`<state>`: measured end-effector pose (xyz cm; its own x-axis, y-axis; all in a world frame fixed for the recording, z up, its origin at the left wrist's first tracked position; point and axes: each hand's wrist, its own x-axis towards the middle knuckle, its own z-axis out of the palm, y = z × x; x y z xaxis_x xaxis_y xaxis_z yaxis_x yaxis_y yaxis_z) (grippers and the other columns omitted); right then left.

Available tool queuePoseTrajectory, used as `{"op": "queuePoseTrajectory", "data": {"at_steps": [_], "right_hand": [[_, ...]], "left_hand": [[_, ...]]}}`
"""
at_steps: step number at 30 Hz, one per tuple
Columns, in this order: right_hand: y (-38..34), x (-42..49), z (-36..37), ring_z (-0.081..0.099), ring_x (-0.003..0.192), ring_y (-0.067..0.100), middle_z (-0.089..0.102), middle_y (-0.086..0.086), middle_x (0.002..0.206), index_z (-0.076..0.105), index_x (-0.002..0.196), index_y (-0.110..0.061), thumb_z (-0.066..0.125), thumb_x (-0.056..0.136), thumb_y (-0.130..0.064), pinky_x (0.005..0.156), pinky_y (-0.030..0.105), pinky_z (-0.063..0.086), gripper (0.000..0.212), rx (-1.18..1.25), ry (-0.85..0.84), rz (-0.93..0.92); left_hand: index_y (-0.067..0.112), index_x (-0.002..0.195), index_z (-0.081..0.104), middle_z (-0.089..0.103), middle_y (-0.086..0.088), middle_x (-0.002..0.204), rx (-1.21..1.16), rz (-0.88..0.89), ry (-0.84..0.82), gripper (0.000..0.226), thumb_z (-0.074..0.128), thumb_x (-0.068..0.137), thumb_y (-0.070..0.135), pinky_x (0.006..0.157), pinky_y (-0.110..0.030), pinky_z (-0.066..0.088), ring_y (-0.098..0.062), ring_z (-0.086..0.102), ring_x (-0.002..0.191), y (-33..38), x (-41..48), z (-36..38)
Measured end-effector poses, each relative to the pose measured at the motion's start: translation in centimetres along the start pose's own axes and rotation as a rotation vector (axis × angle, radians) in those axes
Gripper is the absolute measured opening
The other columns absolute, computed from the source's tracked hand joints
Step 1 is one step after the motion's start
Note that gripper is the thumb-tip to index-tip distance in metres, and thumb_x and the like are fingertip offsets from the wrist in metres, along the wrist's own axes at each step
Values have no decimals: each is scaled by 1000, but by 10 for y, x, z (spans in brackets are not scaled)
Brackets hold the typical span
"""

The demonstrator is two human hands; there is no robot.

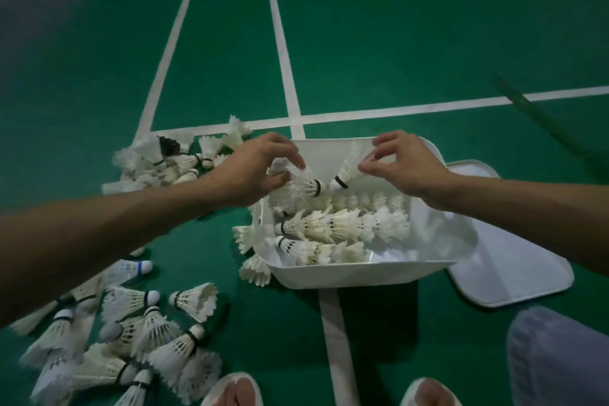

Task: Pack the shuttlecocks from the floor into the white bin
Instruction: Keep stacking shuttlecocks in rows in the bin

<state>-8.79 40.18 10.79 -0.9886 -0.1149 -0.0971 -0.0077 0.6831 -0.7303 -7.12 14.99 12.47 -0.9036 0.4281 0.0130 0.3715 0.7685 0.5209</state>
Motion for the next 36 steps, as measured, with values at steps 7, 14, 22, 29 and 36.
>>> {"op": "queuePoseTrajectory", "data": {"at_steps": [7,14,22,29,36], "right_hand": [[53,-7,-5,63,64,20,70,11,73,70,80,-8,72,86,-21,62,43,57,14,-63,-115,199],[80,-4,0,68,55,22,70,17,69,69,77,0,74,83,-14,50,28,56,16,-168,-258,394],[93,-2,20,64,48,22,67,14,66,69,83,6,72,85,-7,52,33,60,14,-224,-426,522],[103,-6,40,62,45,18,66,14,69,69,92,8,68,87,-5,49,29,58,13,-163,-495,564],[105,-7,60,63,63,20,61,13,84,63,86,-3,60,88,8,61,29,60,12,57,-475,631]], "left_hand": [[20,102,70,55,-2,123,-14,66,-96,19,65,86,11,97,-35,47,-14,51,111,2,33,41],[24,103,69,54,0,124,-28,89,-191,20,65,87,13,93,-29,46,-14,53,107,-9,51,80],[26,102,69,55,-1,123,-30,83,-190,19,65,87,15,93,-35,49,-17,54,107,-19,61,94],[25,102,69,56,-2,124,-22,70,-159,18,65,87,16,94,-31,44,-16,54,106,-25,61,92],[26,104,69,56,-1,124,-14,45,-176,19,65,87,17,87,-22,36,-8,46,97,-26,58,95]]}}
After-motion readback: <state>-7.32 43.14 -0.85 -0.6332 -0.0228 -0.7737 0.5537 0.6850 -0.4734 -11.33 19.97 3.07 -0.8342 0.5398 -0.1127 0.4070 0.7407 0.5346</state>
